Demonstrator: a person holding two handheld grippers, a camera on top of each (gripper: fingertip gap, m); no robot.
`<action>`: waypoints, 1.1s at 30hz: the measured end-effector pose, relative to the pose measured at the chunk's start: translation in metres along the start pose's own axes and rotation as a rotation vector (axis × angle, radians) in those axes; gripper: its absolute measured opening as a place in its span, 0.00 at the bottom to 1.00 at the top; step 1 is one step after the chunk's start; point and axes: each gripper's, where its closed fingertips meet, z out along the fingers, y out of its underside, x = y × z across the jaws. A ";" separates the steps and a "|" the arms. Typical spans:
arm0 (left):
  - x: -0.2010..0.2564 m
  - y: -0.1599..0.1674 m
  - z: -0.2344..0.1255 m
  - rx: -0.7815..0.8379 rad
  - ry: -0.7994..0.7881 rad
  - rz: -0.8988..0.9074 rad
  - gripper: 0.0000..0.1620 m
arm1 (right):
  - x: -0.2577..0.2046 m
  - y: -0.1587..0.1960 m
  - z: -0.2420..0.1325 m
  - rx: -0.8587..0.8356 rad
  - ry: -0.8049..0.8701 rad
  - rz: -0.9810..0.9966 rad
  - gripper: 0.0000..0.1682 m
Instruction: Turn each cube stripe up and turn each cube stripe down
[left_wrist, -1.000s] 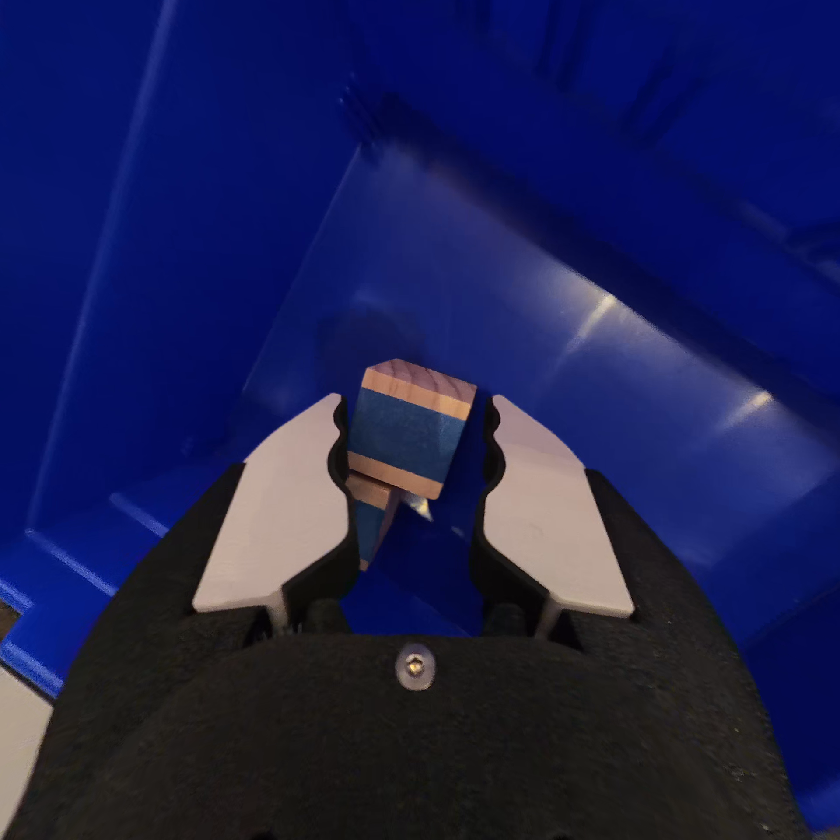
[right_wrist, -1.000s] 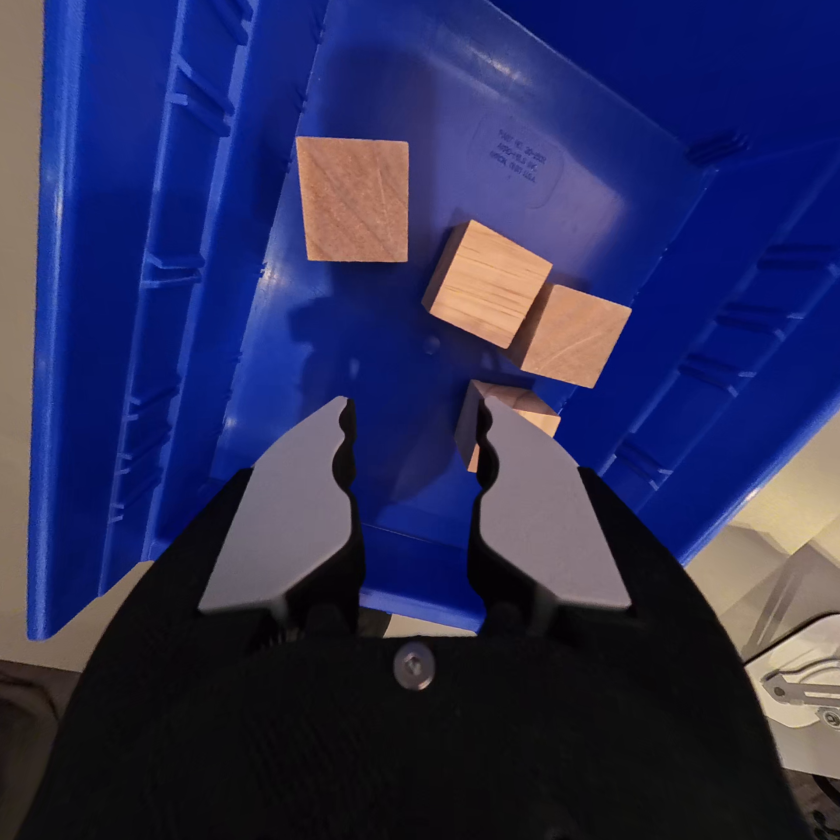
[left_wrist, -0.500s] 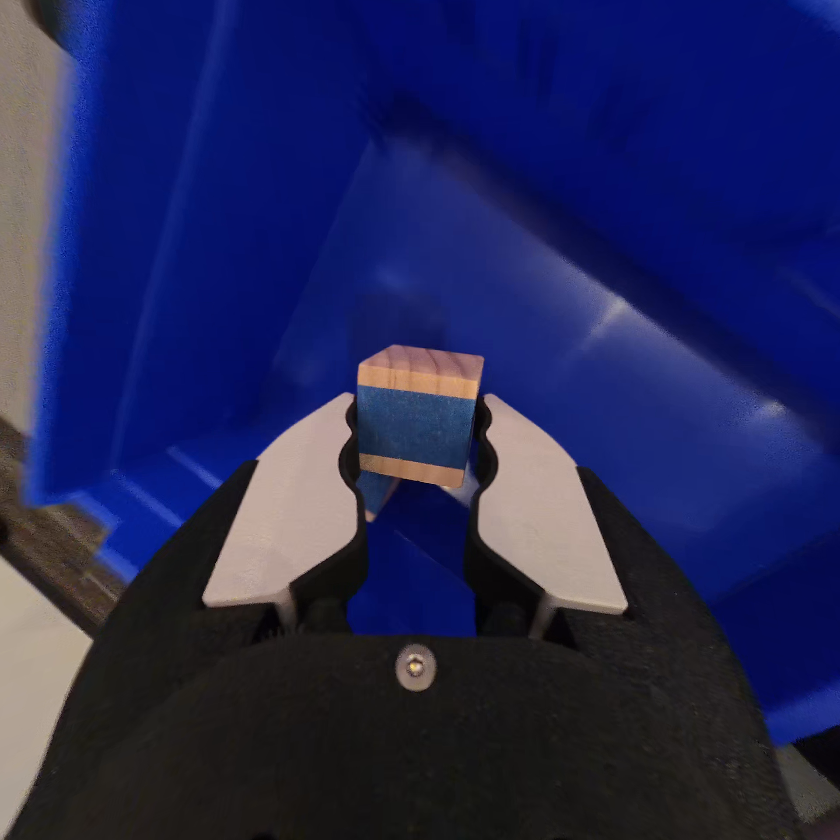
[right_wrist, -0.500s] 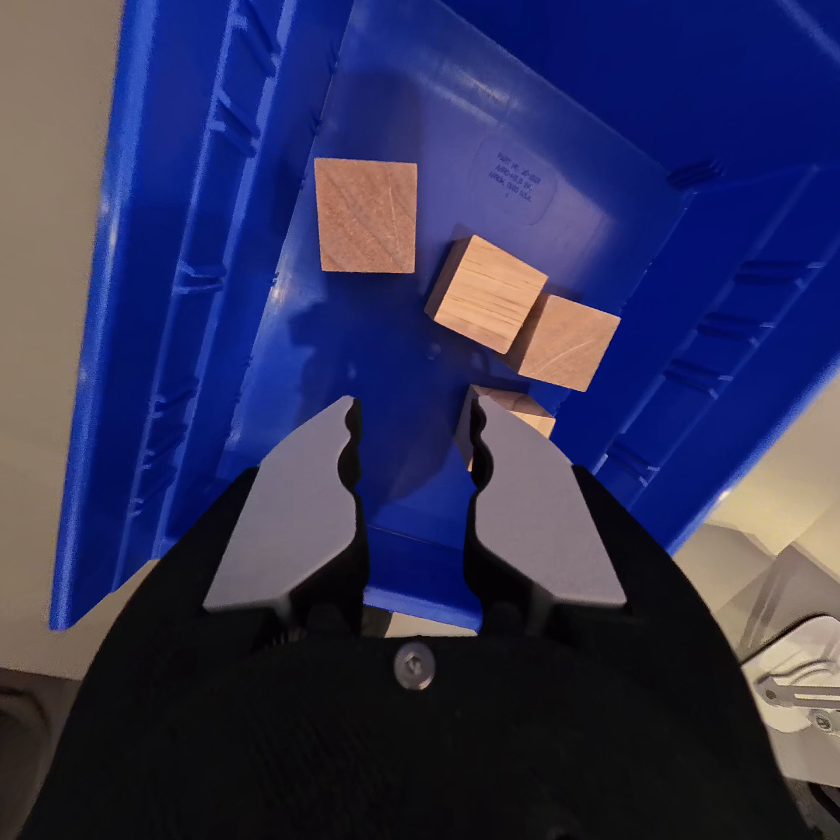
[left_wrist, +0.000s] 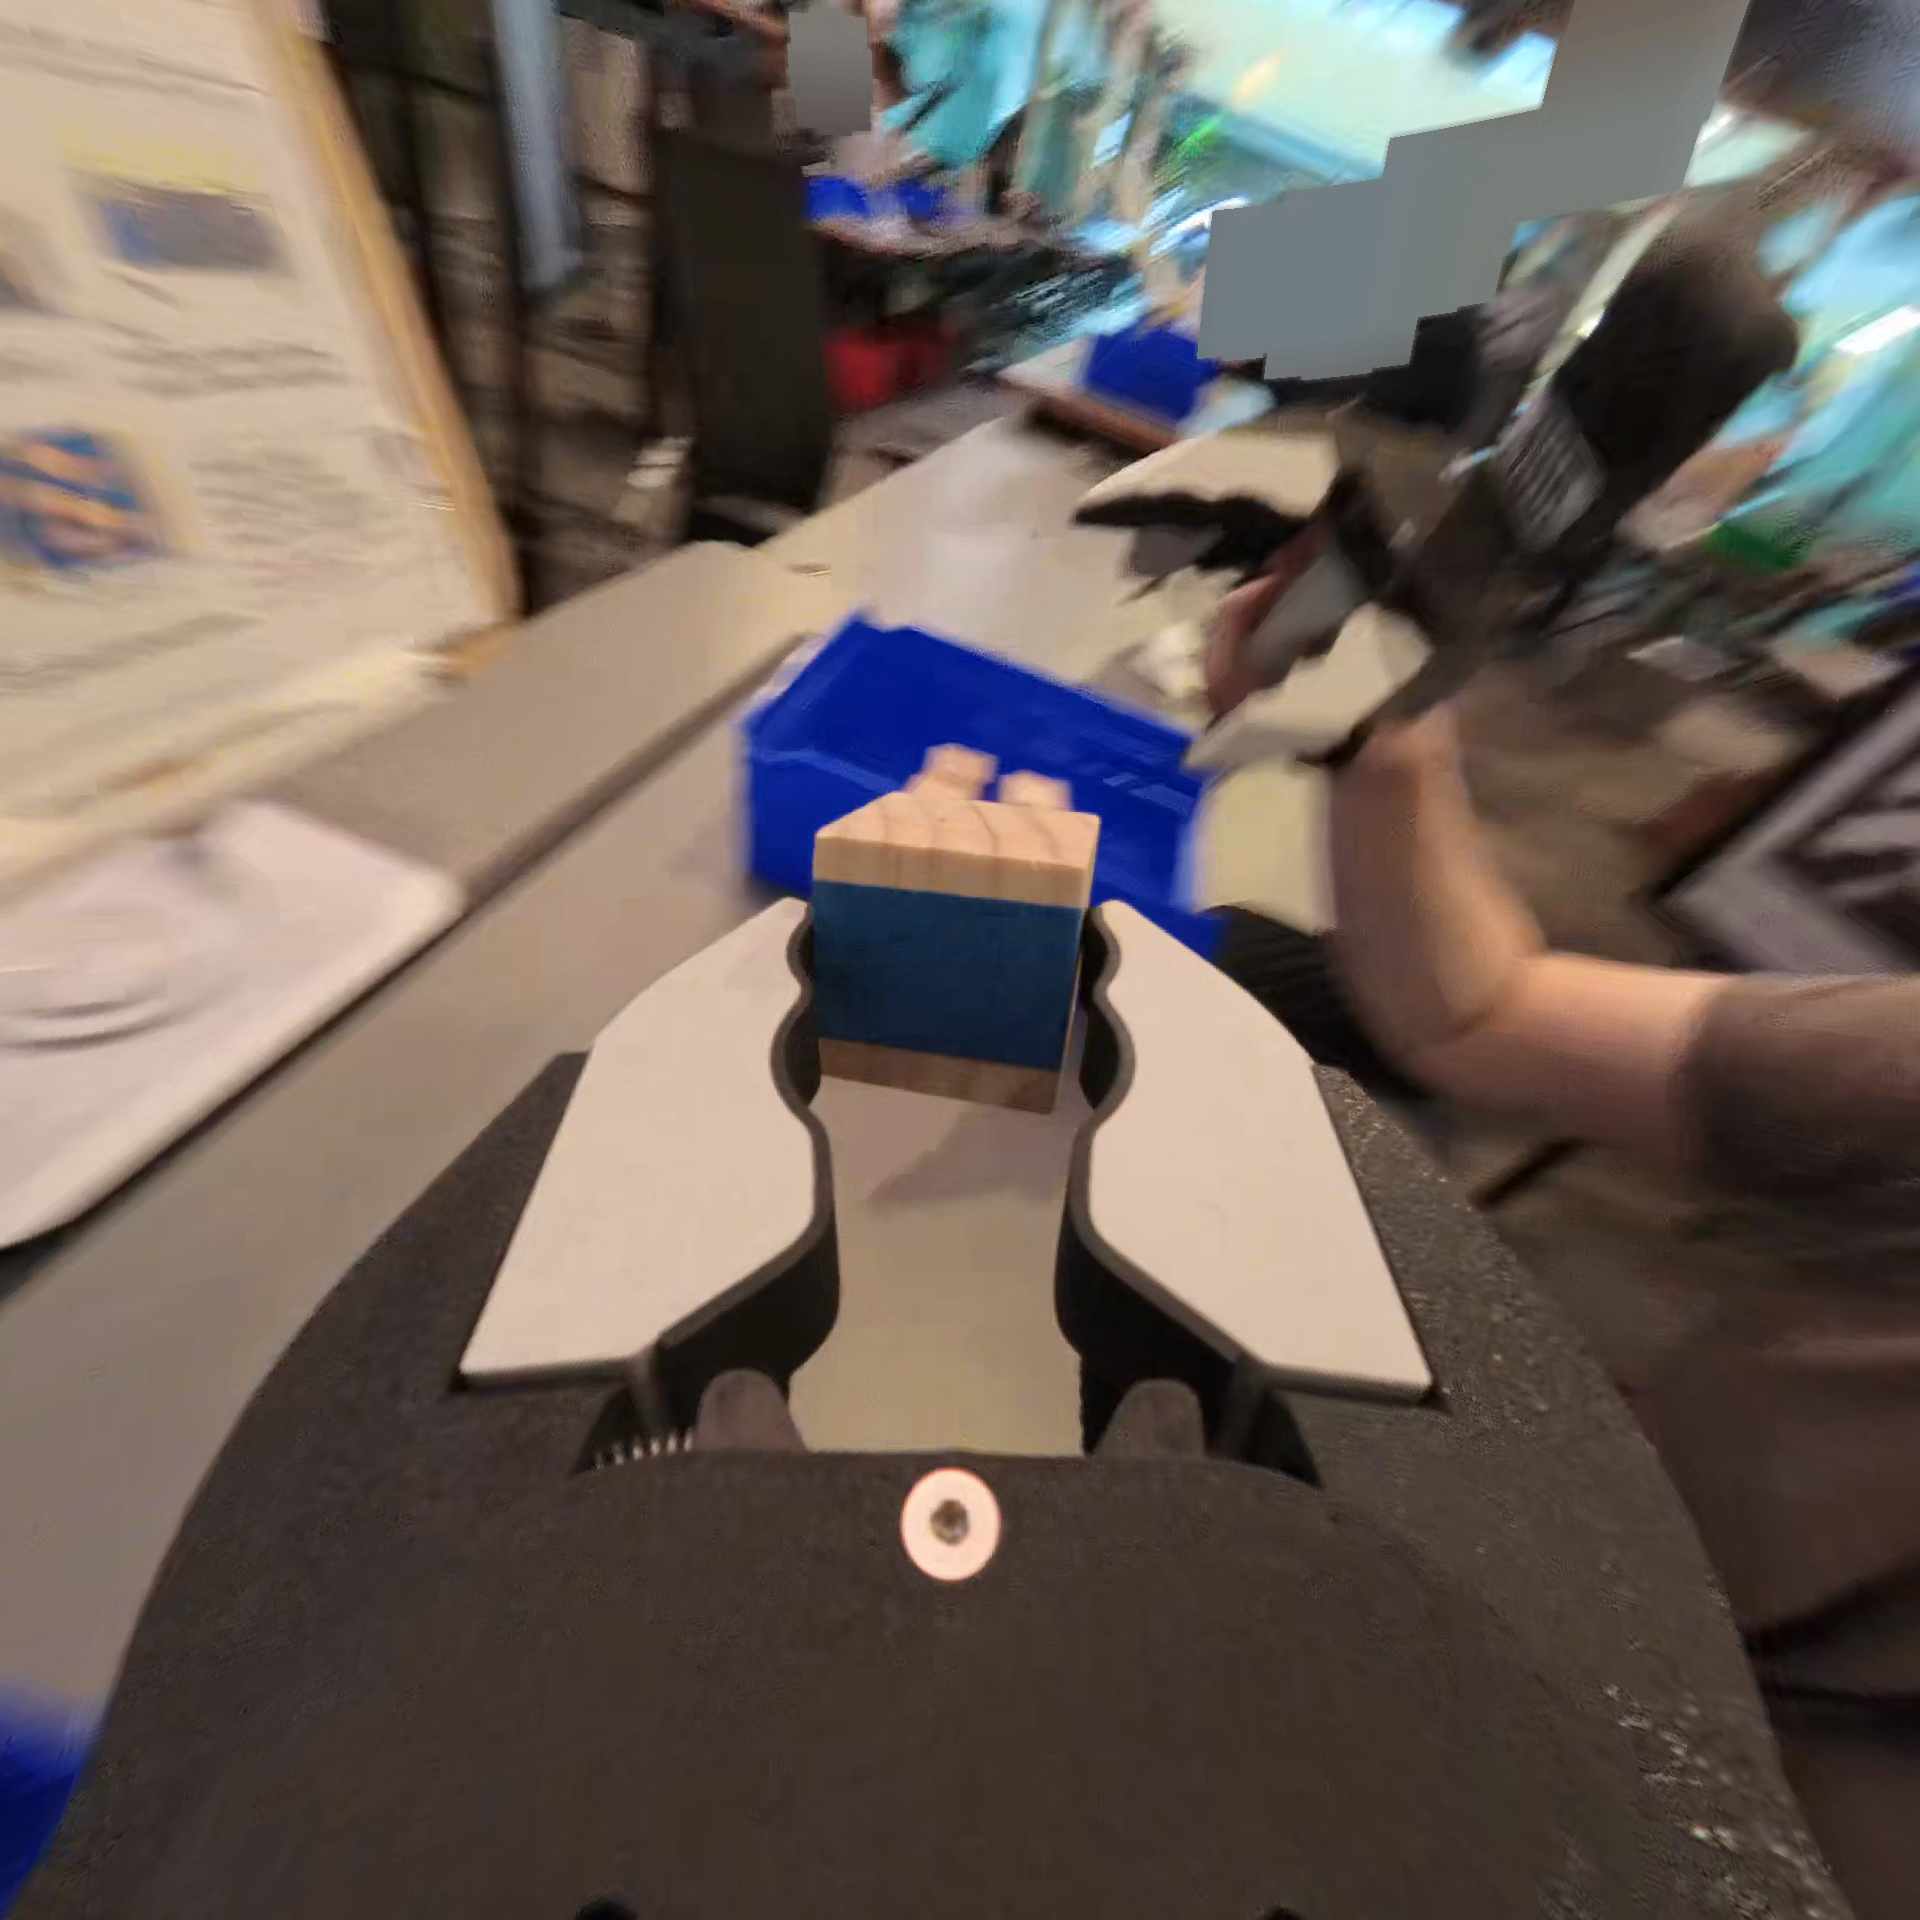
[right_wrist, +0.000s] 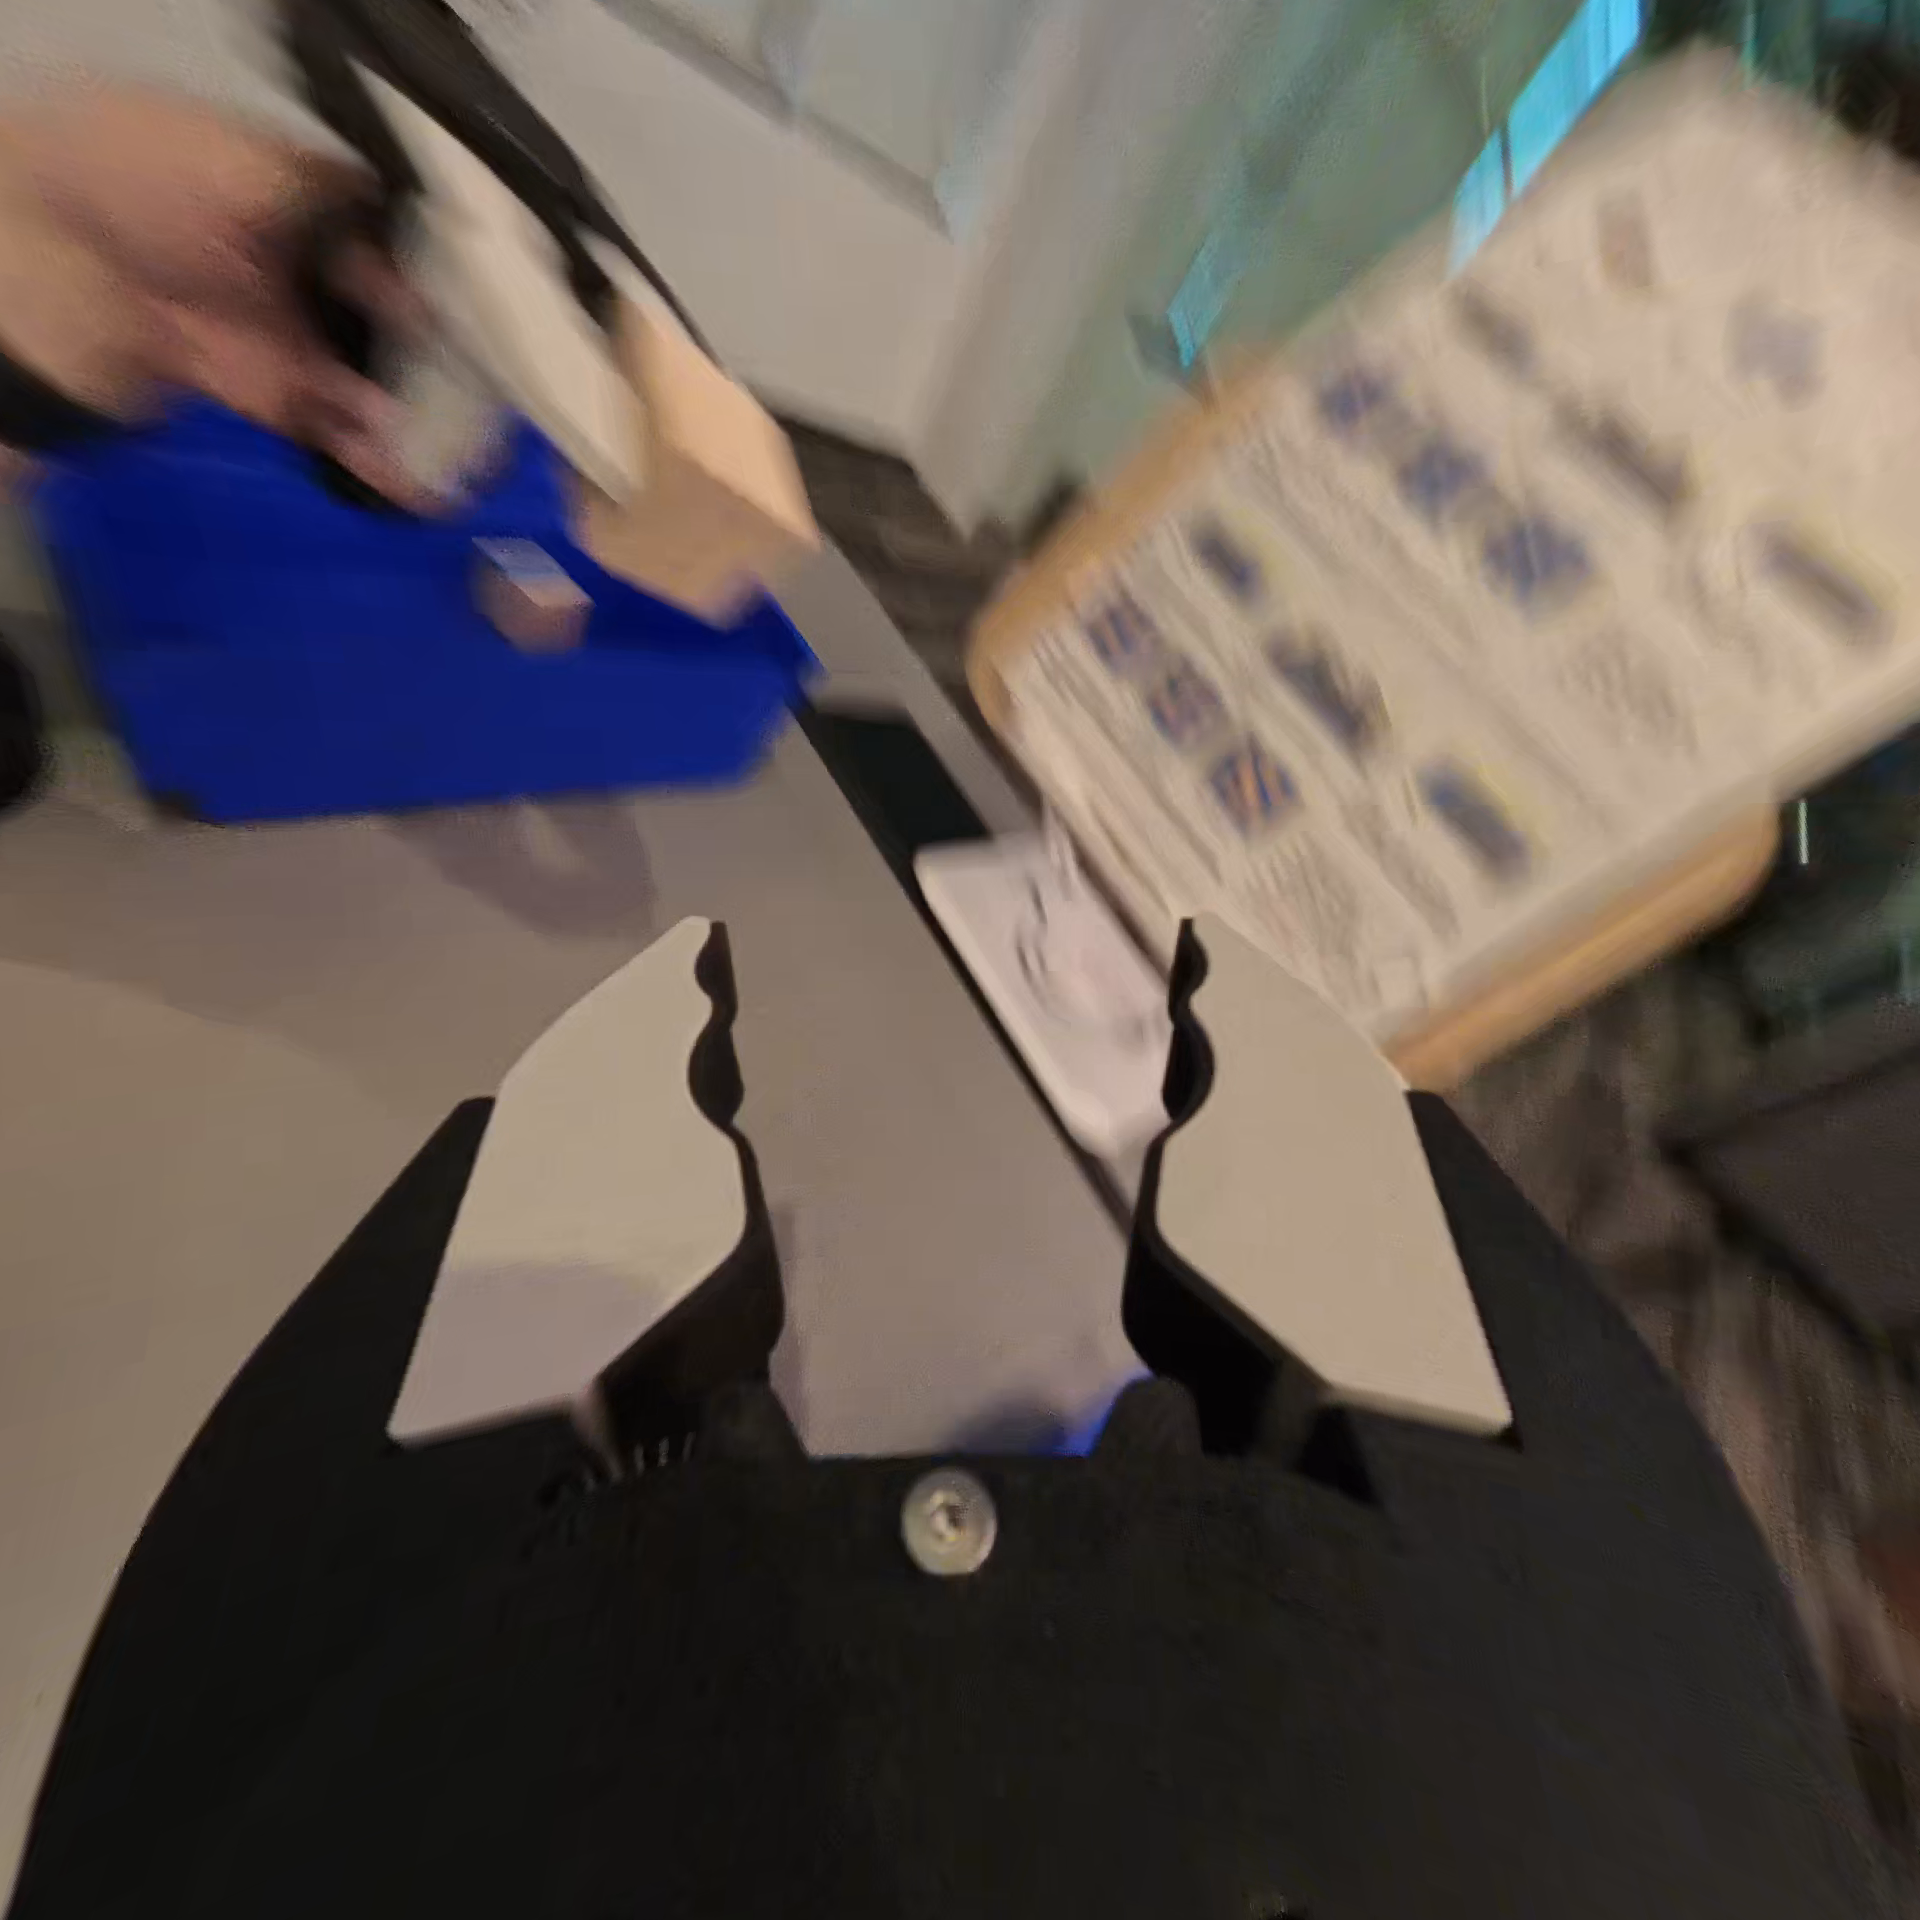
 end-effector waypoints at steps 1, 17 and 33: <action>0.011 0.002 0.013 0.006 0.074 -0.071 0.29 | -0.022 -0.019 0.003 0.125 -0.050 -0.080 0.48; 0.065 0.030 0.068 -0.018 0.469 -0.381 0.28 | -0.073 -0.018 0.044 0.158 0.039 -0.350 0.28; 0.071 0.021 0.040 -0.067 0.447 -0.241 0.21 | 0.016 0.219 -0.114 -1.069 -0.104 0.693 0.28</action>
